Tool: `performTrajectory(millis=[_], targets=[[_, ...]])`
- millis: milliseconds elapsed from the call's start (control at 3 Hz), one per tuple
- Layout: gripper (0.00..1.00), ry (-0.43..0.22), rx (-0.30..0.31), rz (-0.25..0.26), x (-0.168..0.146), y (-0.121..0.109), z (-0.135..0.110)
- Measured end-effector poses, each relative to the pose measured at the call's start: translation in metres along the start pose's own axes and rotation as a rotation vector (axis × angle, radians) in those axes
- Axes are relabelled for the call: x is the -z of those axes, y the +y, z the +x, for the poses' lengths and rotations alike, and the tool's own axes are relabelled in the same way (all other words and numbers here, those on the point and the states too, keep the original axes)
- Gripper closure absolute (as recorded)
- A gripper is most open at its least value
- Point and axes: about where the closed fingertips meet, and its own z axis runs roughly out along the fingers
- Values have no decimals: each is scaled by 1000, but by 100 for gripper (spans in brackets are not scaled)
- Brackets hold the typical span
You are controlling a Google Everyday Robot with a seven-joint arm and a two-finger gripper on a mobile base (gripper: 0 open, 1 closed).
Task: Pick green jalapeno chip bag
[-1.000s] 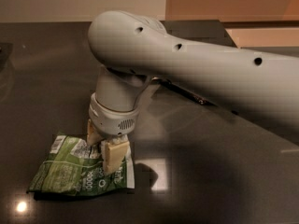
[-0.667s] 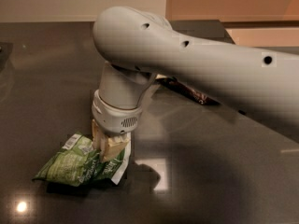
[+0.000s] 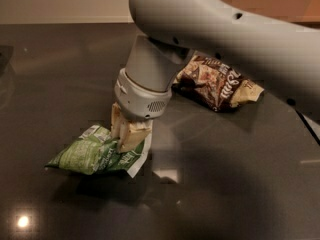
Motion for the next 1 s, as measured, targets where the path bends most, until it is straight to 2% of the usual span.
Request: performTrajectory(millis=[333, 667, 1000], targets=[[100, -44, -4, 36, 40, -8, 7], [100, -100, 71, 102, 114, -16, -3], [100, -100, 71, 103, 114, -16, -3]])
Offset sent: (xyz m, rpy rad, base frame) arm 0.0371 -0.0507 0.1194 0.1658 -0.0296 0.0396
